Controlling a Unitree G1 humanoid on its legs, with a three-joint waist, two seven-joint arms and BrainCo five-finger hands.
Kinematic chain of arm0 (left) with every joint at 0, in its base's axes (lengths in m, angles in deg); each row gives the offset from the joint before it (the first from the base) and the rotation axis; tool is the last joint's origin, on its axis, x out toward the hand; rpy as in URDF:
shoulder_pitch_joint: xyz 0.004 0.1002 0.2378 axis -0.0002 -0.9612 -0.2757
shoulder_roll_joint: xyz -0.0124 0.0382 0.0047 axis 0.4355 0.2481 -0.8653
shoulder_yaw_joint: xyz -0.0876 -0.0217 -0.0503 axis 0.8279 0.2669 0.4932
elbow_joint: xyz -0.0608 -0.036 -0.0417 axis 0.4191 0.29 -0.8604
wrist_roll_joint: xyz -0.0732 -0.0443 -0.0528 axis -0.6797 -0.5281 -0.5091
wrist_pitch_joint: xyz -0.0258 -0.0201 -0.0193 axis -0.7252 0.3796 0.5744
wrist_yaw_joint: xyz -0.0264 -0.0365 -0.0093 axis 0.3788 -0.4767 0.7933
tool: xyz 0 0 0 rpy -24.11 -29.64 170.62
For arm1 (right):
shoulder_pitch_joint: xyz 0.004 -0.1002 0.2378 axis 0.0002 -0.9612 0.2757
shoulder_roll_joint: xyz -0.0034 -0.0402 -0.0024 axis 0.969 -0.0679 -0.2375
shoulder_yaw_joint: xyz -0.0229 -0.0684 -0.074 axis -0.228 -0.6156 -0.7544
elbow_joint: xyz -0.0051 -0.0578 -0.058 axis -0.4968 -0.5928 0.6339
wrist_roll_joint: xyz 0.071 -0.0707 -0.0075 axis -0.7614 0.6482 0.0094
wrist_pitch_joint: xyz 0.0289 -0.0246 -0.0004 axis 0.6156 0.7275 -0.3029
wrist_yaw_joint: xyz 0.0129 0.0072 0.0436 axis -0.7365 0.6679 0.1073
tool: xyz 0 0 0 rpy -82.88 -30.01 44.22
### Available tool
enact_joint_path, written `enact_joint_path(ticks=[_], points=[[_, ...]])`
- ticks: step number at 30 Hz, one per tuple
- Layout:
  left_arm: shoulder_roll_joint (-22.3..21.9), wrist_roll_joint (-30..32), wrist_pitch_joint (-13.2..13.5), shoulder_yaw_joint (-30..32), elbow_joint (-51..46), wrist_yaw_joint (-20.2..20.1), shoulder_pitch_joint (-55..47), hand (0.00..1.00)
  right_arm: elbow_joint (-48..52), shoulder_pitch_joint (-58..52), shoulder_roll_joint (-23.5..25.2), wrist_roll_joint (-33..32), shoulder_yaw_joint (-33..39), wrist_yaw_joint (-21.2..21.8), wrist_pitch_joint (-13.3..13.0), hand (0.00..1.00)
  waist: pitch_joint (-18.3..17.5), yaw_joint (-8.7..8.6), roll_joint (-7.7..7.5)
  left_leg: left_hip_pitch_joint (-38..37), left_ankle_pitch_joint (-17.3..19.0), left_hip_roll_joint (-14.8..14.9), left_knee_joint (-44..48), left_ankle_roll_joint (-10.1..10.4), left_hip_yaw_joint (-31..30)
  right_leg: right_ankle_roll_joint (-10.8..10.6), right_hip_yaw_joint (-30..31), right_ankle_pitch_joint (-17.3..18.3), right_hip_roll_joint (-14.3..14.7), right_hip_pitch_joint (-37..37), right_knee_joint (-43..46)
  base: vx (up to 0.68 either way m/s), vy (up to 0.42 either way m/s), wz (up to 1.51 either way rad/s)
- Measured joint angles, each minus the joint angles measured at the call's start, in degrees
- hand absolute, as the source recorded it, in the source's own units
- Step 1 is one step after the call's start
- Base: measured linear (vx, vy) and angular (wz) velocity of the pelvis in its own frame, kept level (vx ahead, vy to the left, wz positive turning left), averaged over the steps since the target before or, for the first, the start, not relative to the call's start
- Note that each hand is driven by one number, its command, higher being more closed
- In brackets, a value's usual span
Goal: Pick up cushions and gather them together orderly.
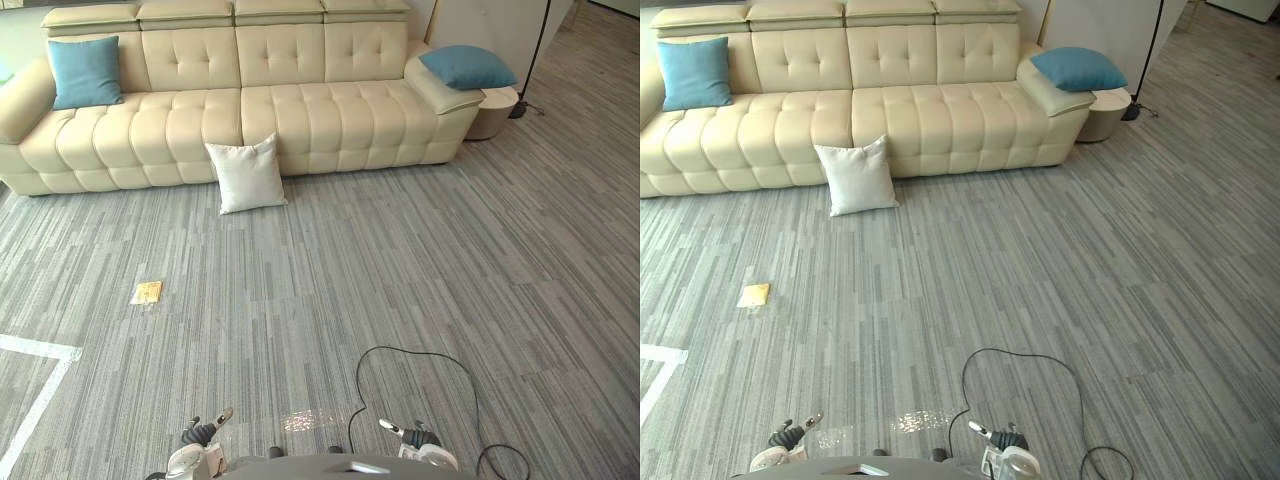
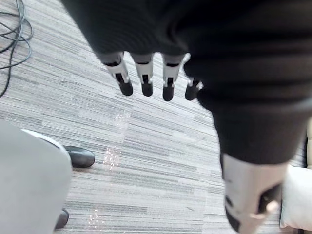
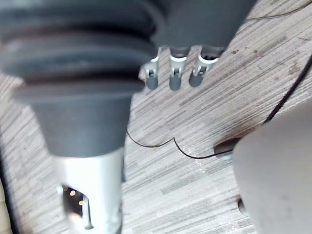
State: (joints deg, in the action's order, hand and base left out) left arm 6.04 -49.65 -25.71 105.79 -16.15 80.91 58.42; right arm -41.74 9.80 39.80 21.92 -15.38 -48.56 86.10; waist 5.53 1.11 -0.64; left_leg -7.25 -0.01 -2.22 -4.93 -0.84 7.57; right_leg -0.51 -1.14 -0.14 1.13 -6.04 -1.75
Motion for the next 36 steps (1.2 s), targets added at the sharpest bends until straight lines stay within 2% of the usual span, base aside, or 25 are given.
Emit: enact_joint_path(ticks=[21, 25, 28, 30, 33, 34, 36], points=[[-0.1, -0.1, 0.0, 0.7, 0.4, -0.1, 0.5, 0.00, -0.4, 0.0, 0.0, -0.1, 0.1, 0.0, 0.7, 0.00, -0.3, 0.90, -0.46, 0.5, 0.2, -0.3, 0.0, -0.1, 0.1, -0.7, -1.3, 0.5, -0.4, -0.1, -0.6, -0.02, -0.016, 0.02], [-0.1, -0.1, 0.0, 1.0, 0.4, -0.1, 0.7, 0.00, -0.3, 0.1, 0.0, -0.1, 0.1, 0.0, 0.7, 0.00, -0.2, 1.34, -0.70, 0.9, 0.5, -0.5, 0.0, -0.1, 0.1, -0.7, -1.4, 0.5, -0.6, 0.2, -0.6, 0.00, 0.000, 0.00], [-0.2, -0.5, 0.0, 2.5, 0.5, 0.0, 1.2, 0.00, -0.3, 0.5, 0.0, -0.1, 0.0, 0.0, 0.7, 0.00, 0.3, 1.94, -1.41, 1.5, 1.8, -0.3, 0.4, -1.1, 2.3, -1.3, -2.2, 1.2, -1.2, 0.9, 0.0, 0.03, 0.002, 0.15], [-0.1, -1.8, 0.0, 3.1, 0.5, 0.1, 1.8, 0.00, 0.2, 0.7, 0.0, -0.2, -0.1, 0.0, 0.7, 0.00, 0.5, 1.95, -1.48, 4.7, 4.5, 0.6, 5.5, -1.0, 6.9, -2.4, -3.7, 4.0, -2.6, 4.0, 4.9, 0.07, 0.021, 0.39], [-0.2, -3.5, 0.0, 4.0, 0.3, 0.2, 1.9, 0.00, 0.5, 1.0, -0.2, -0.3, -0.1, 0.0, 0.8, 0.00, 1.3, 2.76, -1.46, 6.7, 8.6, 0.7, 10.7, -2.2, 7.0, -4.5, -4.3, 7.4, -4.0, 7.2, 13.1, 0.09, 0.067, 0.02], [-0.2, -3.6, 0.0, 3.9, 0.3, 0.2, 2.3, 0.00, 1.3, 1.2, -0.2, -0.4, -0.2, 0.1, 0.8, 0.00, 1.9, 3.09, -1.24, 6.8, 10.3, 0.9, 12.4, -2.3, 6.9, -5.0, -4.4, 8.8, -4.4, 10.0, 20.1, 0.06, 0.142, -0.07], [0.3, -3.6, -0.1, 3.9, 0.3, 0.1, 2.7, 0.00, 3.6, 1.0, -0.2, -0.5, -1.5, 0.1, 0.6, 0.00, 2.8, 2.85, -1.22, 7.1, 13.2, 1.0, 16.7, -2.4, 6.3, -4.1, -4.5, 9.6, -6.1, 18.8, 39.1, 0.17, 0.142, 0.15]])
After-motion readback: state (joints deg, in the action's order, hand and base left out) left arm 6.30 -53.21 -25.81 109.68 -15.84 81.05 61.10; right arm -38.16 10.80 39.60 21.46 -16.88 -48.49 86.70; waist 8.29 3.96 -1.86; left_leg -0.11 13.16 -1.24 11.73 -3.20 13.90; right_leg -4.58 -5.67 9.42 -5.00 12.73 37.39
